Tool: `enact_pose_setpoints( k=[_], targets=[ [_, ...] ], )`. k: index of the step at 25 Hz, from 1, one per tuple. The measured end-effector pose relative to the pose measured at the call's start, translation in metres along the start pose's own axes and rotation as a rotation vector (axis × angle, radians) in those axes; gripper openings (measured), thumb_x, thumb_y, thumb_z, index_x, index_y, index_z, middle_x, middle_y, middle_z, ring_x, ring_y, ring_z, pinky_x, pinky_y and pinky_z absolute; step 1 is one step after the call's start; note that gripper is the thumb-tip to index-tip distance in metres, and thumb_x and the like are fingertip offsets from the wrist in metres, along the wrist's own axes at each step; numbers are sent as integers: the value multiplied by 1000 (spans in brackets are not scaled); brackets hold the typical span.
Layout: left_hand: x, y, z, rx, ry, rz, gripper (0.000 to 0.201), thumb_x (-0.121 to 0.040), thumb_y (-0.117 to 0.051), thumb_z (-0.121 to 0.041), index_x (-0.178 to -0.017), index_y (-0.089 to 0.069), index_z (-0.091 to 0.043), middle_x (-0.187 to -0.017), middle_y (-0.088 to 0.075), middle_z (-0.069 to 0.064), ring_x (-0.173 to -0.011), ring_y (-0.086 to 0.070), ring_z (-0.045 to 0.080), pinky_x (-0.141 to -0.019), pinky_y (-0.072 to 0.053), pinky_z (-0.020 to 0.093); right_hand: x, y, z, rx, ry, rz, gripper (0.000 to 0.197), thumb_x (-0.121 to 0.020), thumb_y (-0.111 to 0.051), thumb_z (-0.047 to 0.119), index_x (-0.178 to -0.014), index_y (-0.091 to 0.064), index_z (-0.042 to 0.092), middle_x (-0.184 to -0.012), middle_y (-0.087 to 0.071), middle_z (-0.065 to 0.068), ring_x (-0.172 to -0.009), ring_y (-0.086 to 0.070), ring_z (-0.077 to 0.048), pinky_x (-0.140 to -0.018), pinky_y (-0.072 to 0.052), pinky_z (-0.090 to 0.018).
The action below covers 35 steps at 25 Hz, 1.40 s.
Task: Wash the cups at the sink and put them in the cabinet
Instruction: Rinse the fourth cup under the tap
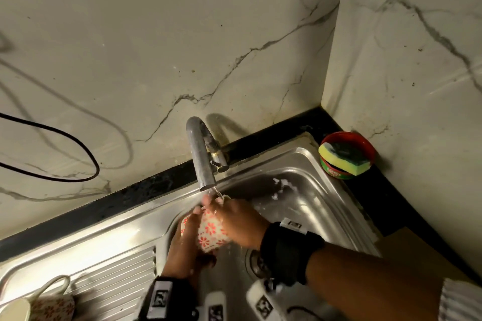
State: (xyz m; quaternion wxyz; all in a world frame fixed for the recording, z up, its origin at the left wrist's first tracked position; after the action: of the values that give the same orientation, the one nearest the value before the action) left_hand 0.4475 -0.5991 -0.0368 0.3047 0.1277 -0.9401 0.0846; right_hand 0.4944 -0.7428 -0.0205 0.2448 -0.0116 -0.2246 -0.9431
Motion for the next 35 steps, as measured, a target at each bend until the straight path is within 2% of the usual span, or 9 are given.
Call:
enact_pose_setpoints(
  k=[3, 6, 8, 11, 13, 16, 23, 31, 35],
  targets=[
    [7, -2, 2, 193, 270, 54, 70, -81, -54, -71, -104, -66, -6, -75, -60, 20, -44, -52, 25, -36, -38, 20, 11, 10, -9, 40, 225, -151, 45, -88, -65, 54, -109, -68, 15, -117, -64, 0, -109, -59, -14, -93, -52, -34],
    [7, -7, 7, 242, 427, 149, 75, -71, -53, -72, -99, -65, -3, -80, -56, 20, -39, -52, 24, -34, -36, 18, 15, 15, -21, -268, 128, -10, 86, -66, -86, 52, -139, -42, 40, -141, -48, 15, -132, -46, -7, -107, -46, -33],
    [6, -15, 15, 265, 487, 143, 74, -71, -56, -72, -96, -69, -4, -83, -63, 20, -51, -62, 30, -38, -45, 22, 15, 17, -21, -232, 146, 95, 91, -64, -88, 50, -142, -41, 43, -142, -49, 19, -131, -49, -2, -108, -48, -35],
    [1, -20, 28, 172, 422, 30, 62, -87, -54, -67, -107, -72, -11, -98, -76, 15, -93, -71, 36, -66, -56, 38, 14, 22, -17, 160, 311, -71, 84, -70, -85, 47, -142, -43, 38, -142, -43, 15, -128, -49, -6, -104, -49, -31],
    [-2, -15, 33, 86, 320, -44, 50, -93, -55, -57, -110, -71, -12, -96, -78, 13, -97, -70, 35, -76, -51, 40, 12, 25, -13, 240, 307, -120, 82, -71, -83, 49, -141, -43, 35, -140, -42, 12, -124, -51, -9, -101, -50, -30],
    [-2, -7, 34, 90, 271, -78, 42, -96, -53, -49, -112, -71, -15, -101, -77, 11, -93, -69, 31, -79, -47, 39, 6, 26, -6, 183, 258, -179, 75, -70, -81, 57, -132, -47, 32, -131, -48, 12, -112, -56, -8, -93, -53, -26],
    [15, -6, 38, 137, 194, -31, 41, -97, -53, -48, -111, -71, -14, -99, -77, 11, -91, -69, 30, -79, -46, 39, -5, 23, 1, 271, 173, -39, 62, -74, -75, 58, -125, -55, 30, -131, -51, 7, -113, -58, -12, -97, -54, -34],
    [30, -7, 35, 389, 227, 122, 63, -92, -47, -67, -110, -73, -12, -106, -74, 17, -95, -68, 32, -80, -53, 41, 17, 6, 22, 223, 146, -171, 72, -68, -71, 67, -130, -53, 34, -134, -50, 11, -119, -56, -8, -101, -48, -23],
    [33, -10, 15, 651, 270, 247, 63, -77, -62, -67, -92, -81, -9, -100, -71, 16, -84, -67, 27, -70, -59, 36, 31, -2, 36, 75, 208, -258, 67, -73, -79, 50, -133, -55, 30, -134, -53, 14, -123, -52, 2, -104, -47, -27]
  ],
)
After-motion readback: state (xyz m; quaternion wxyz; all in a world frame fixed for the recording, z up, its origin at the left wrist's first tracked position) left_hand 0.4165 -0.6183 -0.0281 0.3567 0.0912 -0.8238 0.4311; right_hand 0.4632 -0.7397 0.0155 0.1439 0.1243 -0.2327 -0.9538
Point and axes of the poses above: each hand's wrist, its own x-axis away from the middle knuckle, its own y-axis out of the back of the hand, z = x × y, the point moved 1 cm from there along -x, towards the middle knuckle
